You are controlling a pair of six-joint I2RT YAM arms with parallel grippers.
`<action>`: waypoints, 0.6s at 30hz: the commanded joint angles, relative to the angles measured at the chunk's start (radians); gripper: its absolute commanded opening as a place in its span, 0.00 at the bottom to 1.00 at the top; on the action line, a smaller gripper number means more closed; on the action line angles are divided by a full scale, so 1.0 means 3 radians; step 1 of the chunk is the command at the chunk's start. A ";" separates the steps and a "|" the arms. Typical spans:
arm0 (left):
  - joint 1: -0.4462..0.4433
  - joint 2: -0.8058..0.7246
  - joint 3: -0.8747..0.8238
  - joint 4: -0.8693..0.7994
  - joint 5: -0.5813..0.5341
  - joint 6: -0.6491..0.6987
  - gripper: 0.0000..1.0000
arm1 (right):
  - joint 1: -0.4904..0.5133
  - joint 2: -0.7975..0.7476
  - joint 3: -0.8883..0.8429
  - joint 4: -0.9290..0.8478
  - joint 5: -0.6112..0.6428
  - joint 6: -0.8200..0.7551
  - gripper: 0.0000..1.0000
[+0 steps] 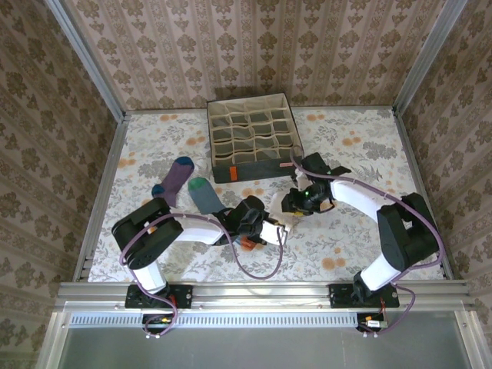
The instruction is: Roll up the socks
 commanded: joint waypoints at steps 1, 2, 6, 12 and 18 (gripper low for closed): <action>0.0051 0.0090 -0.0147 -0.0447 -0.0079 -0.0148 0.00 | 0.0086 0.0314 0.0108 0.0043 0.0062 -0.0045 0.30; 0.0050 0.0073 -0.0153 -0.0445 -0.0056 -0.0179 0.00 | 0.0118 0.0413 0.0147 0.0067 0.0091 -0.0044 0.28; 0.0050 0.0009 -0.0127 -0.0565 -0.0008 -0.0309 0.00 | 0.0147 0.0715 0.0248 0.0071 0.0317 0.0006 0.23; 0.0169 -0.0008 0.0231 -0.1363 0.0343 -0.0667 0.00 | 0.0112 0.0745 0.0123 0.0071 0.0591 0.0122 0.22; 0.0365 0.0143 0.0617 -0.1871 0.0828 -0.1001 0.00 | 0.0116 0.0540 -0.0168 0.0546 0.0430 0.0209 0.26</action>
